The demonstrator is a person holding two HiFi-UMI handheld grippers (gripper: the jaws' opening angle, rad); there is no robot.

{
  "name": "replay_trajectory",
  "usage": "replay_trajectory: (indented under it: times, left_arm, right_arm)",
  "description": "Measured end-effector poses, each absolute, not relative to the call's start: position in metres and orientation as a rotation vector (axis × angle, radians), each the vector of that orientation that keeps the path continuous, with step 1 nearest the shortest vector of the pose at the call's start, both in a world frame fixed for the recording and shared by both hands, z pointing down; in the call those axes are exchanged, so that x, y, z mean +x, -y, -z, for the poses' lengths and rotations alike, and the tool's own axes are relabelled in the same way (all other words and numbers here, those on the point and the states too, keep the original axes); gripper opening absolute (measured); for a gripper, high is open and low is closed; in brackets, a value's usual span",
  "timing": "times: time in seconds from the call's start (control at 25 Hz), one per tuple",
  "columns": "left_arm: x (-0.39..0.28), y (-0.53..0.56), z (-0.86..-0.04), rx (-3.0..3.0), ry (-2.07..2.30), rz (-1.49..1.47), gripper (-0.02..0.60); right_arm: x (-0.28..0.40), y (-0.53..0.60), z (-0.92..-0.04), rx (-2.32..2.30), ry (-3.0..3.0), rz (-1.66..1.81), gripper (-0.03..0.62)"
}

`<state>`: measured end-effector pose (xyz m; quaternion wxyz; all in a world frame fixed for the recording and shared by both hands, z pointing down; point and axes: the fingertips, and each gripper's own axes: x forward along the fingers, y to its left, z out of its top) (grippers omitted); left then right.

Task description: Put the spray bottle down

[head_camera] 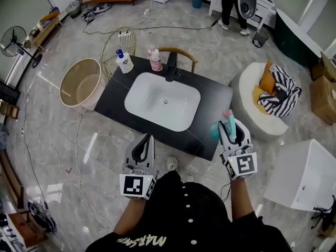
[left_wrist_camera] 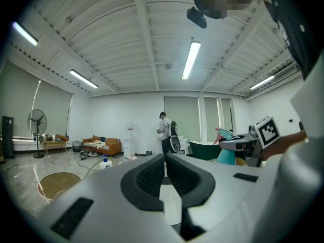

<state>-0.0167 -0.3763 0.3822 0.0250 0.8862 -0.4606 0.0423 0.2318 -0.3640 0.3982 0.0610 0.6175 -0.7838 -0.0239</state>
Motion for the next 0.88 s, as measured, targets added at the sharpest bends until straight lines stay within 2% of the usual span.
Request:
replay_trajectory:
  times: [0.56,0.88]
  left_arm:
    - [0.000,0.392,-0.458,2.675,1.192,-0.340,0.021]
    - [-0.001,0.394,-0.497,2.618,1.090,-0.439,0.021]
  right_arm:
    - [0.232,0.461,-0.537,1.822,2.304,-0.082,0.126]
    - [0.240,0.492,-0.584,1.852,2.295,-0.106,0.126]
